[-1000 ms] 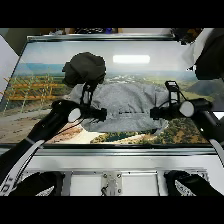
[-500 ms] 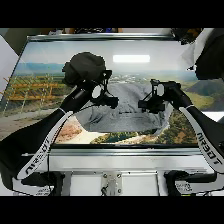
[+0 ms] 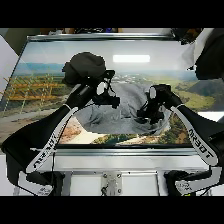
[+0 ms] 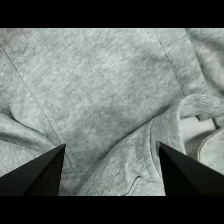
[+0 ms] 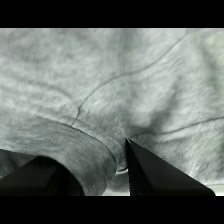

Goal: Fold the clothes and pants, and hang the long-sleeved shirts on hangers.

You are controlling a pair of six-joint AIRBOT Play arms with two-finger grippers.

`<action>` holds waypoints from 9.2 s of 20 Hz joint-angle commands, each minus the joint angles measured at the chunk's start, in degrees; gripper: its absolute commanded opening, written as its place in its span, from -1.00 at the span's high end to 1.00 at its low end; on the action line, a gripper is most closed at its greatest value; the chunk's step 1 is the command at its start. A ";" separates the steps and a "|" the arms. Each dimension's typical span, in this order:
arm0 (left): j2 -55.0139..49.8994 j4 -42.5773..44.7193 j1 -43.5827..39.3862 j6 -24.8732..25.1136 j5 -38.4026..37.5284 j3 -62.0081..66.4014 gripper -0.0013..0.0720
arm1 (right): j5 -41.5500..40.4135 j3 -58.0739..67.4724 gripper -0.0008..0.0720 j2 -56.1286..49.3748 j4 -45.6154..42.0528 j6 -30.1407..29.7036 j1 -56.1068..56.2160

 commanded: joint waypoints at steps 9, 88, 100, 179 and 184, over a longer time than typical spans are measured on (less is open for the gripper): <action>2.38 -7.67 -5.05 1.90 0.44 -4.09 -0.71 | 1.81 -1.88 0.91 15.13 -10.82 -5.77 5.40; 11.41 20.63 36.39 12.35 -8.13 -7.04 -0.93 | 8.57 -0.76 0.89 30.71 -7.37 2.49 12.20; 6.99 35.34 44.11 6.05 21.49 -25.86 -0.93 | 8.57 -0.76 0.89 30.71 -7.37 2.49 12.20; 34.42 -44.17 52.09 98.99 -21.73 -29.64 0.93 | 8.57 -0.76 0.89 30.71 -7.37 2.49 12.17; 33.68 -44.26 52.02 101.07 -21.86 -29.64 0.93 | 8.59 -0.76 0.89 30.71 -7.30 2.49 12.17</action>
